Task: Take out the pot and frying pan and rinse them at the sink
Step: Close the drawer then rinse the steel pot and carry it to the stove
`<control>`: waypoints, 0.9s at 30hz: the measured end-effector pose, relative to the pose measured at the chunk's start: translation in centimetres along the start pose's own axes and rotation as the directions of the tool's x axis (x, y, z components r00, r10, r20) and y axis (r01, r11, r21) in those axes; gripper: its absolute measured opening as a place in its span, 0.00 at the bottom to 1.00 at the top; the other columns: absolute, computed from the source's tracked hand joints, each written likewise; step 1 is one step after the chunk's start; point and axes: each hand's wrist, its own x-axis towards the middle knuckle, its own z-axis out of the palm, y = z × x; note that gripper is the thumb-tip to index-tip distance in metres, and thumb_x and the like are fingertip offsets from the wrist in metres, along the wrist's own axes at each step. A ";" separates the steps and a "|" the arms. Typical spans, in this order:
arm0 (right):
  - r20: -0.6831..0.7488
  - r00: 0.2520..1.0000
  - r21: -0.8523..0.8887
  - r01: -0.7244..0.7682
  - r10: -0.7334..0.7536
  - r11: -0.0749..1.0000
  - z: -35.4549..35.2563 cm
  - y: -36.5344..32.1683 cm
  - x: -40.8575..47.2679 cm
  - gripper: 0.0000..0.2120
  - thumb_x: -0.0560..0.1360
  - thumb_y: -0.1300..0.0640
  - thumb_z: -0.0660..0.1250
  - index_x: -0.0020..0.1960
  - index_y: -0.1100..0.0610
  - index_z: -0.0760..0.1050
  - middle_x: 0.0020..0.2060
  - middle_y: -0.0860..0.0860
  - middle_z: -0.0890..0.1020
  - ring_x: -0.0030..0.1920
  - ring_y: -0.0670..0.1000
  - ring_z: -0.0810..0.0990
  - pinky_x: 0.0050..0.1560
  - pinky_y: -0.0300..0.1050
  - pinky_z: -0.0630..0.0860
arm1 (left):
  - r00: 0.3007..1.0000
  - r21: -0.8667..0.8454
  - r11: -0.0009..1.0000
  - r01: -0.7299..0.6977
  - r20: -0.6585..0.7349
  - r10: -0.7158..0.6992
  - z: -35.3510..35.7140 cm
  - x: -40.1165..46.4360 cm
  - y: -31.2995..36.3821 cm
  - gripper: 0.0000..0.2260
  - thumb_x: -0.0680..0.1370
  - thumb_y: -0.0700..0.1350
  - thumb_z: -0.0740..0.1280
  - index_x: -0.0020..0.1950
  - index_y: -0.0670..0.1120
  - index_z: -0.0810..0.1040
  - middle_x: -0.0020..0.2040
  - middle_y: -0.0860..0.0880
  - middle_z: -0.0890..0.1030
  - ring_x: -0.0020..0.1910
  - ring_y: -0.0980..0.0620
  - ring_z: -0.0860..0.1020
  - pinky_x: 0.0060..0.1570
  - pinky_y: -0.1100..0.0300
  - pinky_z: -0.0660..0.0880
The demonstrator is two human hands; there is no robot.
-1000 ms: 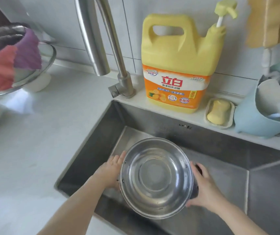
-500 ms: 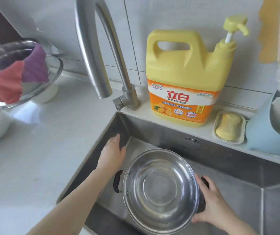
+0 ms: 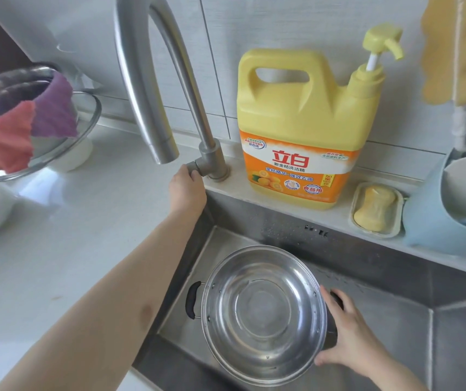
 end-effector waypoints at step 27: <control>0.003 0.999 0.029 0.047 -0.048 0.998 0.2 0.8 0.7 0.69 0.50 0.36 0.81 0.77 0.39 0.39 0.74 0.39 0.43 0.76 0.47 0.53 0.74 0.42 0.59 | 0.703 0.308 0.930 -0.201 0.706 -0.082 0.4 -8.9 -15.6 0.50 0.69 0.52 0.77 0.81 0.50 0.48 0.80 0.50 0.50 0.79 0.49 0.51 0.76 0.53 0.54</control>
